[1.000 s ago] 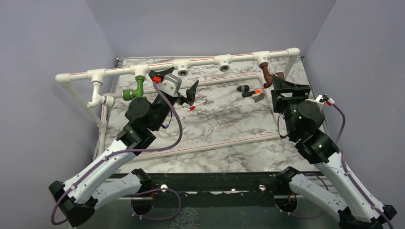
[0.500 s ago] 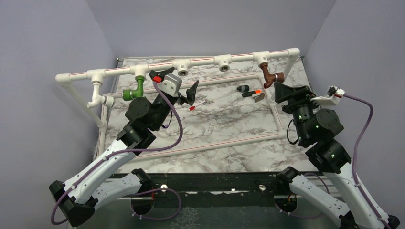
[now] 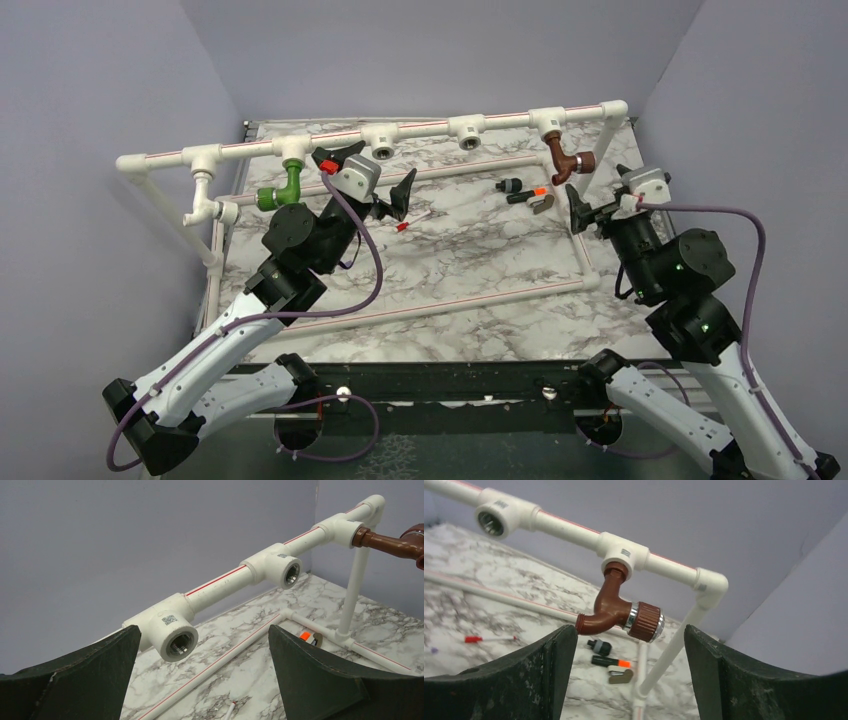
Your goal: Install the water faucets
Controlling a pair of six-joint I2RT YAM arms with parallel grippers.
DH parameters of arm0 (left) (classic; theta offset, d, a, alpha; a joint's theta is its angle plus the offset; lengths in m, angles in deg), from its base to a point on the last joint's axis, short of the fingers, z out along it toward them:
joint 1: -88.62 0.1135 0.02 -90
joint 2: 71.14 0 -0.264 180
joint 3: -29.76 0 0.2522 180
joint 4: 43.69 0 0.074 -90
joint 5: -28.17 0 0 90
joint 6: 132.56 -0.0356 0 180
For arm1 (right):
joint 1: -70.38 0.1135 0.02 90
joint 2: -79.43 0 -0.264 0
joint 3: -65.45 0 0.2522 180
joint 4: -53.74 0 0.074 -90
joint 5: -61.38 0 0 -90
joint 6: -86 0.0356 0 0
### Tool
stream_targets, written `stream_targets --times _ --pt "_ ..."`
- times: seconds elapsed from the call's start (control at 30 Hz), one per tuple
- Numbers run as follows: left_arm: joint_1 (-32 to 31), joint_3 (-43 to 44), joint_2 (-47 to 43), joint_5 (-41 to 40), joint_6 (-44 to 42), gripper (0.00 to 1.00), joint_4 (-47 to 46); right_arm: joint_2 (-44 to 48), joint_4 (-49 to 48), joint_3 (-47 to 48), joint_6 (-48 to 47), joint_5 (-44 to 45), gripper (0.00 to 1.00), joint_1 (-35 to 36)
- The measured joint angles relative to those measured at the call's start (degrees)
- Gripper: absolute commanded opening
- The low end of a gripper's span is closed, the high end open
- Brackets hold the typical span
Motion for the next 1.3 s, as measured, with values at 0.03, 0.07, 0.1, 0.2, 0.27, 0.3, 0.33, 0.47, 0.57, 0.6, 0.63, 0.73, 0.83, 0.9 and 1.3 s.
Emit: stream_targets --times 0.03,0.07,0.1,0.2,0.27,0.3,0.33,0.47,0.57,0.6,0.63,0.73,0.83,0.9,1.3 --pt "0.00 0.00 0.00 0.00 0.00 0.99 0.00 -0.02 0.52 0.26 -3.80 -2.16 0.83 0.00" --pt "0.00 0.00 0.00 0.00 0.00 0.99 0.00 -0.22 1.36 0.79 -7.28 -4.22 0.83 0.02" --pt "0.00 0.00 0.00 0.00 0.00 0.99 0.00 -0.48 2.08 1.42 -10.54 -6.21 0.83 0.02" --pt "0.00 0.00 0.00 0.00 0.00 0.99 0.00 -1.44 5.25 4.17 -19.69 -11.58 0.84 0.02" --pt "-0.02 0.00 0.00 0.00 0.00 0.99 0.00 -2.16 8.04 6.29 -25.09 -14.51 0.84 0.02" --pt "-0.02 0.00 0.00 0.00 0.00 0.99 0.00 -2.62 9.60 7.45 -27.71 -15.78 0.84 0.02" --pt "-0.07 0.00 0.00 0.00 0.00 0.99 0.00 -3.10 10.93 8.48 -29.73 -16.76 0.85 0.02" --pt "-0.24 0.00 0.00 0.02 0.00 0.99 0.00 -5.81 16.68 11.26 -38.56 -18.95 0.86 0.02" --pt "-0.26 0.00 0.00 0.04 0.00 0.99 0.00 -7.65 19.10 11.23 -43.01 -18.99 0.86 0.02" --pt "-0.26 0.00 0.00 0.04 0.00 0.99 0.00 -8.02 19.34 11.21 -44.09 -18.95 0.86 0.02" --pt "-0.26 0.00 0.00 0.04 0.00 0.99 0.00 -8.48 19.23 11.04 -45.24 -18.86 0.87 0.02" --pt "-0.26 0.00 0.00 0.07 0.00 0.99 0.00 -9.16 18.56 9.27 -47.80 -18.23 0.87 0.02" --pt "-0.26 0.00 0.00 0.09 0.00 0.99 0.02 -9.18 17.16 6.97 -49.66 -17.22 0.86 0.02" --pt "-0.26 0.00 0.00 0.09 0.00 0.99 0.00 -9.27 15.19 5.44 -51.17 -16.37 0.86 0.02" --pt "-0.26 0.00 0.00 0.11 0.00 0.99 0.02 -11.30 -1.05 -4.59 -73.64 -7.56 0.77 0.04"
